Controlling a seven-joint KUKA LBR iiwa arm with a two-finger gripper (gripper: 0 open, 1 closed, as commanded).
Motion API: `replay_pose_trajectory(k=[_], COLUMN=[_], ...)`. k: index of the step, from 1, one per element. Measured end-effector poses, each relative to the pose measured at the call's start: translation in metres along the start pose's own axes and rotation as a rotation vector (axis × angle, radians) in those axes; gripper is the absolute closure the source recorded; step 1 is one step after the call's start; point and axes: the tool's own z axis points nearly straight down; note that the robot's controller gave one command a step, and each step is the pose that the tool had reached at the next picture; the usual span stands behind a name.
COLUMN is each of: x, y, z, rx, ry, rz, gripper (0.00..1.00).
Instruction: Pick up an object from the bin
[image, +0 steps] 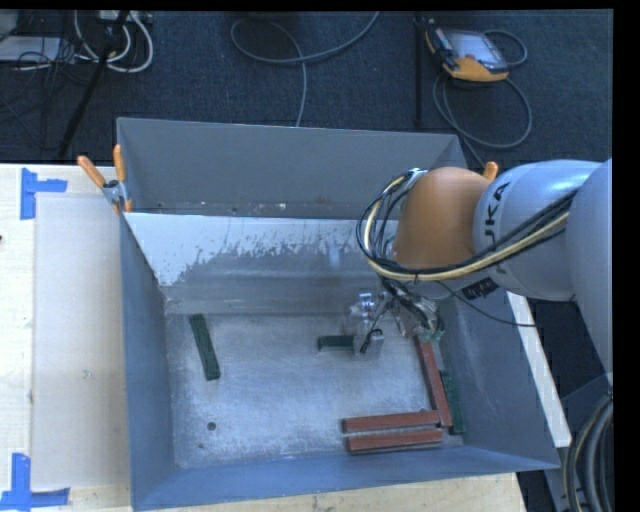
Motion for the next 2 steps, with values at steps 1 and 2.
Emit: replay_pose_trajectory(k=[1,2], x=[0.0018,0.0034], y=[-0.0012,-0.0007], z=[-0.1488,-0.1437], rx=[0.000,-0.002], ry=[-0.006,0.002], rz=[0.020,0.019], gripper=[1.00,0.00])
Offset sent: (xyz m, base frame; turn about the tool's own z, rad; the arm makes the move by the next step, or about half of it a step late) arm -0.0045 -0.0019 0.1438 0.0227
